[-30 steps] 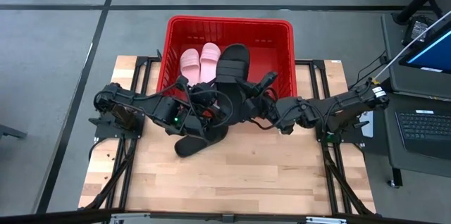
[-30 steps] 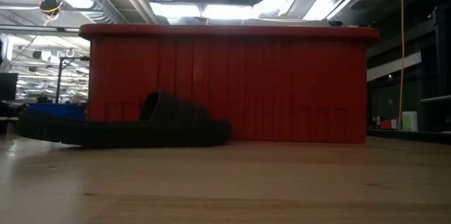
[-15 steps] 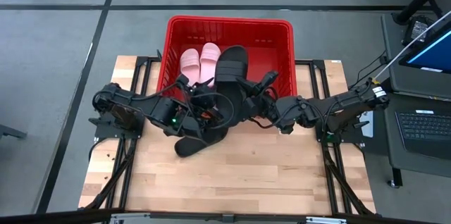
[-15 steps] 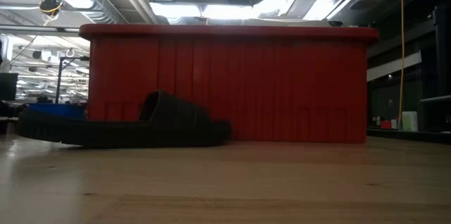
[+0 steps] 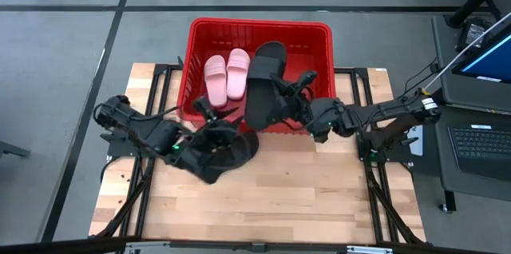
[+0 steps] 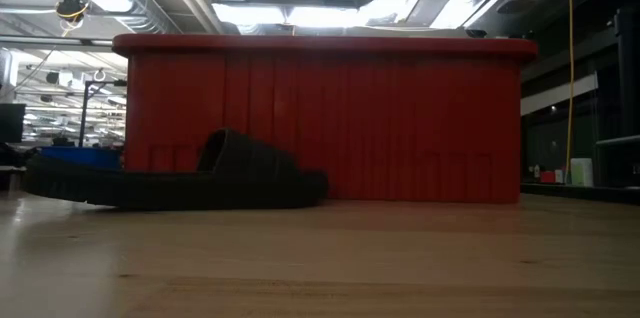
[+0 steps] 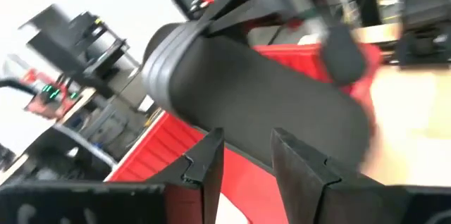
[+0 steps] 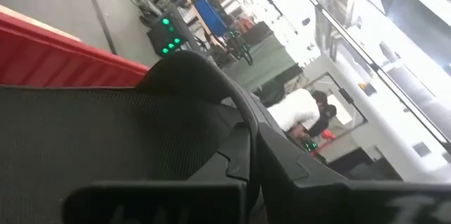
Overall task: Pick and place slides into bin
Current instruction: Put the bottom black slide into the red bin
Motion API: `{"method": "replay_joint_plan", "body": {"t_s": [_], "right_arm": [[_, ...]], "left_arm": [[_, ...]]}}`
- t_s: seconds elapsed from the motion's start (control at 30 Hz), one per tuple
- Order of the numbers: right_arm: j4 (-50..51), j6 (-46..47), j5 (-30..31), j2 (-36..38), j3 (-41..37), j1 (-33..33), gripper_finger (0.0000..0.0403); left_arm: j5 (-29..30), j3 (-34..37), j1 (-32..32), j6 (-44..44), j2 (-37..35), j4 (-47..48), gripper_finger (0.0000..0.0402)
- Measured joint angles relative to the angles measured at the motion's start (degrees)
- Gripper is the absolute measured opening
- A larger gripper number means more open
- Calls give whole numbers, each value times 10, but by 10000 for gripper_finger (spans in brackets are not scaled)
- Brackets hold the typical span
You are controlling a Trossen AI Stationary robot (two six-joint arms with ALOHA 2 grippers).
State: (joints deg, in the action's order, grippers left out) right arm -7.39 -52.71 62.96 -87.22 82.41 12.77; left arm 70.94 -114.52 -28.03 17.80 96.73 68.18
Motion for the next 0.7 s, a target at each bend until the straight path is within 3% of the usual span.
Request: {"method": "replay_joint_plan", "body": {"t_s": [0.1, 0.3, 0.47, 0.7], "right_arm": [[-3, 0, -7, 0, 0, -18, 16], [-2, 43, -103, 19, 0, -64, 16], [20, 48, -140, 56, 0, -111, 16], [120, 137, -354, 92, 0, -218, 16]], "left_arm": [[0, 0, -26, -11, -20, 11, 108], [-4, 0, -63, 7, -64, 67, 101], [-2, 0, -80, 9, -90, 75, 98], [14, 0, -72, -10, -105, 75, 99]]}}
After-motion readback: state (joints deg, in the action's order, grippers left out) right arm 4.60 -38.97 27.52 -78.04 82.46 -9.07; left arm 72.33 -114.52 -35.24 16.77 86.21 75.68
